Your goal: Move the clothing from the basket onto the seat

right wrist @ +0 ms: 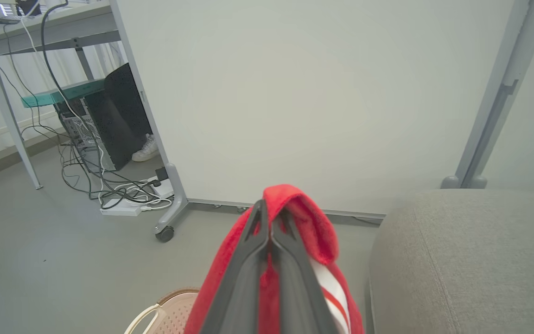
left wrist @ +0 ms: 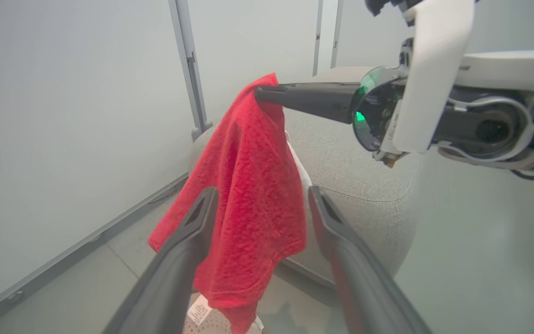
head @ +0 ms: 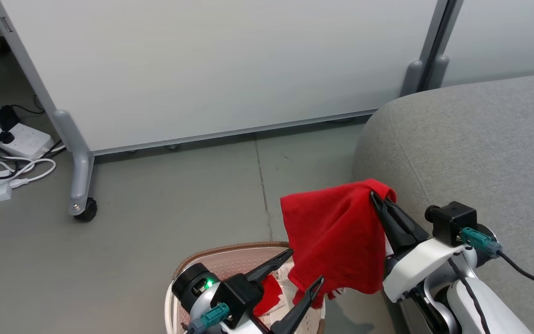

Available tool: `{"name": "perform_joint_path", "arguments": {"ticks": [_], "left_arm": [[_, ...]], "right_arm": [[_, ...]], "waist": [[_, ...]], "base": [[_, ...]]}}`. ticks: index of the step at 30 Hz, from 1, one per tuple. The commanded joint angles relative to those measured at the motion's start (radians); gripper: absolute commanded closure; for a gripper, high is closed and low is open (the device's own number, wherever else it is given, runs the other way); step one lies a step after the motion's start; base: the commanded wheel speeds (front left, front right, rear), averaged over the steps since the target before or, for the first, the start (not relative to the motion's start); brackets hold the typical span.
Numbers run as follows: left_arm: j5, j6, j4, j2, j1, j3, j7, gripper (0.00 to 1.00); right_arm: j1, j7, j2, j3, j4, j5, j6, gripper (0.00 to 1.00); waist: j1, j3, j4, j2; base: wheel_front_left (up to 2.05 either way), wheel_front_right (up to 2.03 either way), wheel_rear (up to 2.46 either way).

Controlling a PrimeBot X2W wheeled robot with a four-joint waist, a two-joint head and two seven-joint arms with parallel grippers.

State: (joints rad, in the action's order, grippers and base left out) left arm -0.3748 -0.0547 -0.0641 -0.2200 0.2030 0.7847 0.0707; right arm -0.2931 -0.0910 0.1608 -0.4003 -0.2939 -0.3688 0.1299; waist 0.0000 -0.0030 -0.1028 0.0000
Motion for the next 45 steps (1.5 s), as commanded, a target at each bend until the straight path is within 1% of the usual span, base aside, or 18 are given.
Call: {"name": "perform_joint_path", "arguments": {"ticks": [1, 14, 16, 17, 24, 29, 33, 38, 45], "left_arm": [[-0.003, 0.001, 0.003, -0.006, 0.012, 0.000, 0.002, 0.00], [0.005, 0.003, 0.031, -0.015, 0.037, 0.016, -0.016, 0.00], [0.013, 0.002, 0.034, -0.019, 0.046, 0.020, -0.021, 0.00], [0.013, 0.002, 0.034, -0.019, 0.046, 0.020, -0.021, 0.00], [0.014, 0.002, 0.044, -0.030, 0.073, 0.018, -0.032, 0.00], [0.022, -0.006, 0.061, -0.034, 0.113, 0.016, -0.045, 0.00], [0.026, -0.014, 0.079, -0.039, 0.154, 0.011, -0.056, 0.00], [0.035, -0.021, 0.105, -0.044, 0.206, 0.006, -0.066, 0.00], [0.056, -0.037, 0.132, -0.049, 0.283, 0.020, -0.085, 0.00]], "right_arm": [[-0.002, 0.002, 0.009, 0.009, 0.009, 0.007, 0.002, 1.00], [0.009, 0.004, 0.009, 0.058, 0.048, 0.023, 0.002, 1.00], [0.014, 0.000, 0.007, 0.072, 0.053, 0.020, 0.002, 1.00], [0.014, 0.000, 0.007, 0.072, 0.053, 0.020, 0.002, 1.00], [0.017, -0.011, -0.013, 0.120, 0.066, 0.022, 0.002, 1.00], [-0.019, -0.038, -0.016, 0.179, 0.070, 0.014, 0.002, 1.00], [-0.100, -0.055, 0.001, 0.249, 0.062, 0.006, 0.002, 1.00], [-0.255, -0.074, 0.052, 0.326, 0.019, -0.018, 0.002, 1.00], [-0.466, -0.102, 0.152, 0.429, -0.095, -0.031, 0.002, 1.00]], "waist": [[0.0000, 0.010, -0.034, 0.0000], [0.0000, 0.071, -0.251, 0.0000], [0.0000, 0.082, -0.276, 0.0000], [0.0000, 0.082, -0.276, 0.0000], [0.0000, 0.117, -0.339, 0.0000], [0.0000, 0.153, -0.350, 0.0000], [0.0000, 0.182, -0.349, 0.0000], [0.0000, 0.227, -0.330, 0.0000], [0.0000, 0.306, -0.273, 0.0000]], "base": [[0.00, 0.00, 0.00], [0.00, 0.00, 0.00], [0.00, 0.00, 0.00], [0.00, 0.00, 0.00], [0.00, 0.00, 0.00], [0.00, 0.00, 0.00], [0.00, 0.00, 0.00], [0.00, 0.00, 0.00], [0.00, 0.00, 0.00]]}}
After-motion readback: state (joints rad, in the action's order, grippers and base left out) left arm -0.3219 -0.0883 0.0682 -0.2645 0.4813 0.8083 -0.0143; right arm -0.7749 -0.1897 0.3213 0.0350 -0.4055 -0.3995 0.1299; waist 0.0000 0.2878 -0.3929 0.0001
